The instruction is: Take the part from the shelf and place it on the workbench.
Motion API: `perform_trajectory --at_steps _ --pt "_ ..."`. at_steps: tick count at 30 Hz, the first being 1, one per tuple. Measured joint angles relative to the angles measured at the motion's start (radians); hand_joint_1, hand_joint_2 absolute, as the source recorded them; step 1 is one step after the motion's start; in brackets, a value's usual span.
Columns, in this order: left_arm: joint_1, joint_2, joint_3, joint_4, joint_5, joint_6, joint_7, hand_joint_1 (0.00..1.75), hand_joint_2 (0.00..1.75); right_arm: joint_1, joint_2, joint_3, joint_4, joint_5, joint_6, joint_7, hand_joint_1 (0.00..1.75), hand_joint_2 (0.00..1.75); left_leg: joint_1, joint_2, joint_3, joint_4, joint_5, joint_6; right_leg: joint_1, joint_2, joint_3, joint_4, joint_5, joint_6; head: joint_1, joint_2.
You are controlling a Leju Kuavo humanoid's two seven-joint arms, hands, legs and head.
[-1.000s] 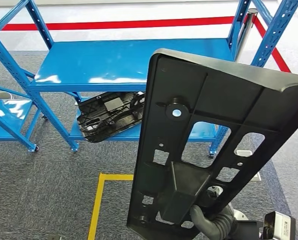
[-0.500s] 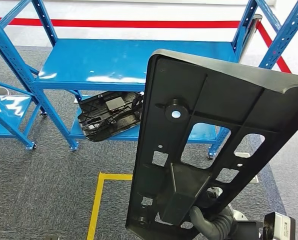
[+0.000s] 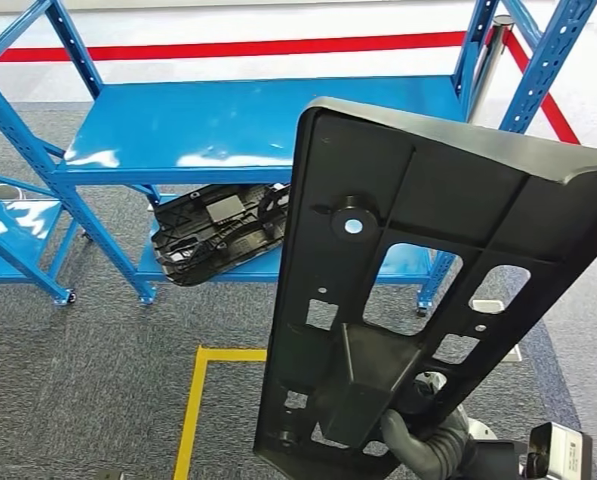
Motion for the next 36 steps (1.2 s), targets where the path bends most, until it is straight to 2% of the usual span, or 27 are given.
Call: perform_trajectory --at_steps 1,2,3,5,6,7,9,11,13,15,16,17,18,20,21,22,25,27,28,30,31,32,33,34,35,36 --pt "0.001 0.0 0.0 0.0 0.0 0.0 0.0 0.0 1.75 0.0 0.0 0.0 0.0 0.0 0.0 0.0 1.75 1.75 0.0 0.0 -0.024 0.049 -0.011 -0.001 0.001 0.0 0.0 0.0 0.0 -0.001 0.0 0.0" --pt "0.002 0.0 0.0 0.0 0.0 0.0 0.0 0.0 1.75 0.001 0.0 0.0 0.0 0.0 0.0 0.0 1.75 1.75 0.0 0.0 -0.033 0.066 -0.002 0.002 0.003 0.0 0.002 0.0 -0.001 -0.002 0.0 0.0" --pt "0.002 0.0 0.0 0.0 0.0 0.0 0.0 0.0 1.75 0.0 0.0 0.0 0.0 0.0 0.0 0.0 1.75 1.75 -0.001 0.0 -0.024 0.042 0.026 0.007 0.005 0.0 0.004 0.0 -0.002 -0.003 0.0 0.0" --pt "0.002 0.001 0.0 0.0 0.0 0.0 0.0 0.0 1.75 0.0 0.0 0.0 0.0 0.0 0.0 0.0 1.75 1.75 -0.007 -0.004 0.03 -0.082 0.099 0.027 0.009 0.002 0.009 0.0 -0.005 -0.004 0.0 0.0" --pt "0.002 0.002 0.0 0.0 0.0 0.0 0.0 0.0 1.75 -0.001 0.0 0.0 0.0 0.0 0.0 0.0 1.75 1.75 -0.012 -0.006 0.055 -0.139 0.123 0.037 0.01 0.002 0.009 0.0 -0.006 -0.004 0.0 0.0" --pt "0.002 0.003 0.0 0.0 0.0 0.0 0.0 0.0 1.75 -0.001 0.0 0.0 0.0 0.0 0.0 0.0 1.75 1.75 -0.017 -0.008 0.071 -0.175 0.134 0.044 0.008 0.003 0.008 -0.001 -0.006 -0.002 0.001 0.0" --pt "0.002 0.004 0.0 0.0 0.0 0.0 0.0 0.0 1.75 -0.001 0.001 0.0 0.0 0.0 0.0 0.0 1.75 1.75 -0.024 -0.01 0.078 -0.197 0.134 0.049 0.005 0.003 0.006 -0.003 -0.004 0.006 0.001 0.0" --pt "0.0 0.005 0.0 0.0 0.0 0.0 0.0 0.0 1.75 -0.001 0.001 0.0 -0.002 0.0 0.0 0.0 1.75 1.75 -0.019 -0.008 0.088 -0.221 0.137 0.052 0.005 0.002 0.006 0.0 -0.012 0.017 0.001 0.0" --pt "-0.002 0.005 0.0 0.0 0.0 0.0 0.0 0.0 1.75 -0.002 0.0 -0.001 -0.003 0.0 0.0 0.0 1.75 1.75 -0.011 -0.005 0.097 -0.244 0.142 0.057 0.008 0.003 -0.017 0.054 -0.053 0.022 0.002 0.0" --pt "-0.001 0.004 0.0 0.0 0.0 0.0 0.0 0.0 1.75 -0.001 0.0 -0.001 -0.002 0.0 0.0 0.0 1.75 1.75 -0.01 -0.003 0.098 -0.245 0.143 0.06 0.007 0.003 -0.071 0.173 -0.112 0.027 0.002 0.0" --pt "0.0 0.003 0.0 0.0 0.0 0.0 0.0 0.0 1.75 0.0 -0.001 -0.001 -0.002 0.0 0.0 0.0 1.75 1.75 -0.01 -0.003 0.098 -0.245 0.143 0.06 0.006 0.003 -0.096 0.225 -0.128 0.03 0.002 0.0" --pt "0.0 0.002 0.0 0.0 0.0 0.0 0.0 0.0 1.75 0.001 -0.001 -0.001 -0.001 0.0 0.0 0.0 1.75 1.75 -0.01 -0.003 0.099 -0.244 0.142 0.06 0.005 0.003 -0.109 0.249 -0.125 0.034 0.002 0.0" --pt "0.0 0.002 0.0 0.0 0.0 0.0 0.0 0.0 1.75 0.002 -0.001 -0.001 -0.001 0.0 0.0 0.0 1.75 1.75 -0.009 -0.003 0.099 -0.243 0.141 0.058 0.005 0.002 -0.103 0.234 -0.1 0.037 0.002 0.0" --pt "0.0 0.002 0.0 0.0 0.0 0.0 0.0 0.0 1.75 0.001 -0.001 -0.001 -0.001 0.0 0.0 0.0 1.75 1.75 -0.006 -0.003 0.101 -0.235 0.133 0.05 0.003 0.001 -0.048 0.114 -0.029 0.042 0.002 0.0" --pt "0.0 0.002 0.0 0.0 0.0 0.0 0.0 0.0 1.75 0.0 -0.001 -0.001 -0.001 0.0 0.0 0.0 1.75 1.75 -0.006 -0.004 0.1 -0.23 0.128 0.043 0.004 0.001 -0.019 0.054 -0.004 0.041 0.002 0.0" --pt "0.0 0.002 0.0 0.0 0.0 0.0 0.0 0.0 1.75 0.0 -0.001 -0.001 -0.001 0.0 0.0 0.0 1.75 1.75 -0.007 -0.004 0.1 -0.224 0.124 0.038 0.005 0.002 -0.001 0.016 0.008 0.038 0.002 0.0" --pt "0.0 0.002 0.0 0.0 0.0 -0.001 0.0 0.0 1.75 0.0 -0.001 -0.001 0.0 0.0 0.0 0.0 1.75 1.75 -0.009 -0.005 0.098 -0.216 0.12 0.029 0.007 0.005 0.005 -0.002 0.002 0.019 0.001 0.0" --pt "-0.001 0.001 0.0 0.0 0.0 -0.001 0.0 0.0 1.75 0.0 0.0 -0.001 0.0 0.0 0.0 0.0 1.75 1.75 -0.007 -0.005 0.089 -0.195 0.1 0.019 0.003 0.004 0.006 -0.005 0.002 0.007 0.001 0.0" --pt "-0.001 0.001 0.0 0.0 0.0 -0.001 0.0 0.0 1.75 0.0 0.0 -0.001 0.0 0.0 0.0 0.0 1.75 1.75 -0.005 -0.005 0.075 -0.161 0.076 0.013 0.001 0.002 0.006 -0.007 0.002 0.003 0.001 0.0" --pt "0.0 0.001 0.0 0.0 0.0 -0.001 0.0 0.0 1.75 0.0 0.0 -0.001 0.0 0.0 0.0 0.0 1.75 1.75 0.0 -0.005 0.019 -0.036 0.011 0.003 0.001 0.0 0.004 -0.006 0.002 -0.002 0.001 0.0" --pt "0.001 0.001 0.0 0.0 0.0 -0.001 0.0 0.0 1.75 0.001 0.0 -0.001 0.0 0.0 0.0 0.0 1.75 1.75 0.001 -0.005 -0.01 0.026 -0.01 0.0 0.001 -0.001 0.004 -0.006 0.002 -0.003 0.001 0.0" --pt "0.001 0.001 0.0 0.0 0.0 -0.001 0.0 0.0 1.75 0.001 0.0 -0.001 0.0 0.0 0.0 0.0 1.75 1.75 0.002 -0.005 -0.028 0.063 -0.013 0.0 0.001 -0.002 0.005 -0.006 0.002 -0.003 0.001 0.0" --pt "0.002 0.001 0.0 0.0 0.0 -0.001 0.0 0.0 1.75 0.001 0.0 -0.001 0.0 0.0 0.0 0.0 1.75 1.75 0.002 -0.005 -0.03 0.064 0.003 0.001 0.002 -0.002 0.006 -0.006 0.001 -0.003 0.001 0.0" --pt "0.002 0.001 0.0 0.0 0.0 -0.001 0.0 0.0 1.75 0.001 0.0 -0.001 0.0 0.0 0.0 0.0 1.75 1.75 0.001 -0.005 -0.013 0.022 0.038 0.005 0.002 -0.001 0.008 -0.006 0.0 -0.002 0.001 0.0" --pt "0.002 0.001 0.0 0.0 0.0 -0.001 0.0 0.0 1.75 0.0 0.0 -0.001 0.0 0.0 0.0 0.0 1.75 1.75 0.0 -0.006 0.017 -0.047 0.079 0.012 0.003 0.0 0.01 -0.006 -0.001 -0.002 0.001 0.0" --pt "0.002 0.001 0.0 0.0 0.0 -0.001 0.0 0.0 1.75 0.0 0.0 -0.001 0.0 0.0 0.0 0.0 1.75 1.75 -0.003 -0.007 0.047 -0.112 0.108 0.019 0.004 0.001 0.011 -0.006 -0.003 -0.001 0.001 0.0"
